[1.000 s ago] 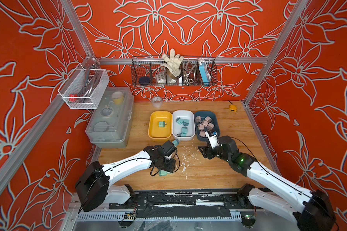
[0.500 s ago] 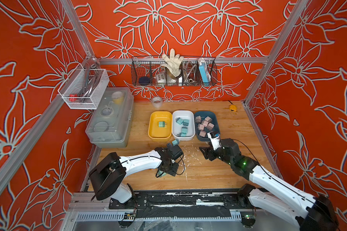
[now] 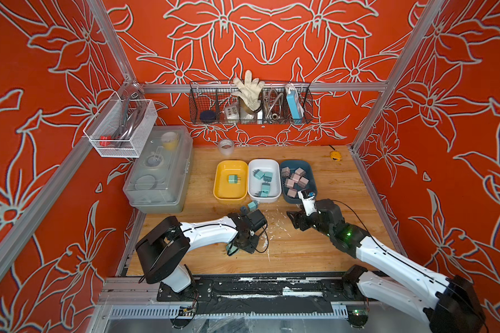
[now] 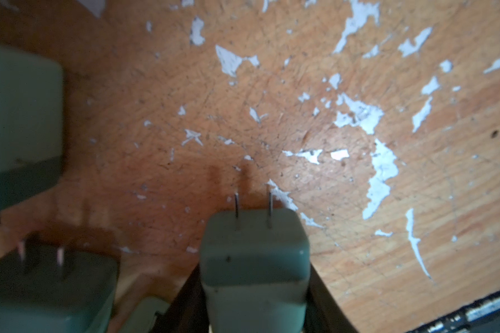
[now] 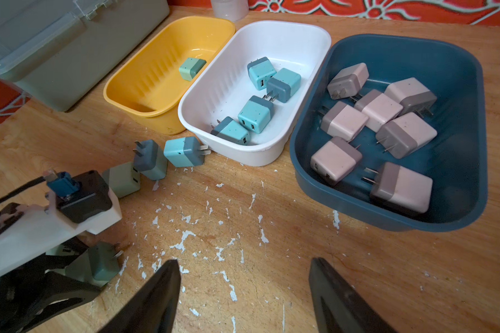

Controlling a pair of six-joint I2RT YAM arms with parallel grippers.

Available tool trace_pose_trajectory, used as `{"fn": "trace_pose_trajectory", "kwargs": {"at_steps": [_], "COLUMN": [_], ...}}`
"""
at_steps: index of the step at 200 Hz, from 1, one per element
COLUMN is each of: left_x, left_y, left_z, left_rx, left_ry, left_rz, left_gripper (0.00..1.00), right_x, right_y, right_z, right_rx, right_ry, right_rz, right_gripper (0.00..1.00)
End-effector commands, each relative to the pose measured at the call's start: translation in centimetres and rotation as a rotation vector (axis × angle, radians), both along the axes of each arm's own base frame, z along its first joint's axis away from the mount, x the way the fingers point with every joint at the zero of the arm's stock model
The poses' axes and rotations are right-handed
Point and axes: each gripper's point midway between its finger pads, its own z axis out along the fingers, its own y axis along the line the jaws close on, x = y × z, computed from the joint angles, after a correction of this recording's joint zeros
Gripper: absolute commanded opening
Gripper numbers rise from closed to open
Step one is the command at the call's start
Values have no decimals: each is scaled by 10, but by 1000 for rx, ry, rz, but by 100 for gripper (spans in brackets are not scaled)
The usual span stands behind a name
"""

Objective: Place the plugs by color into the storage box
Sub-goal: Pick up the plug from the center of the board, then place the plug in the storage box.

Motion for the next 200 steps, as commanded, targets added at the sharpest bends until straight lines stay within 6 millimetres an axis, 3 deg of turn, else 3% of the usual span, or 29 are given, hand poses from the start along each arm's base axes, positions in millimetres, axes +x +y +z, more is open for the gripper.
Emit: {"fn": "trace_pose_trajectory", "kwargs": {"at_steps": [1,26,55,99,126,157,200], "left_x": [4,11,28,63,82,107,149], "left_y": [-3,-8,-7,23,40,59,76], "left_z": [26,58,109,179,208,212,170], "left_rx": [-17,-87,-146,-209,-265,-266,-227], "left_ry": [-51,-134,-268,-433,-471,-465,-333], "left_rz": [-41,-66,-87,-19,43,101,156], "left_gripper": [34,31,31,32,32,32,33], "right_x": [4,6,14,25,27,33,38], "right_y": [-5,-3,0,21,35,40,45], "right_z": [2,12,17,32,37,40,40], "right_rx": [15,37,60,100,151,139,96], "right_ry": [-18,-24,-35,42,72,78,83], "right_rz": [-42,-45,-72,-55,-23,-17,4], "right_gripper": [76,76,76,75,75,75,75]}}
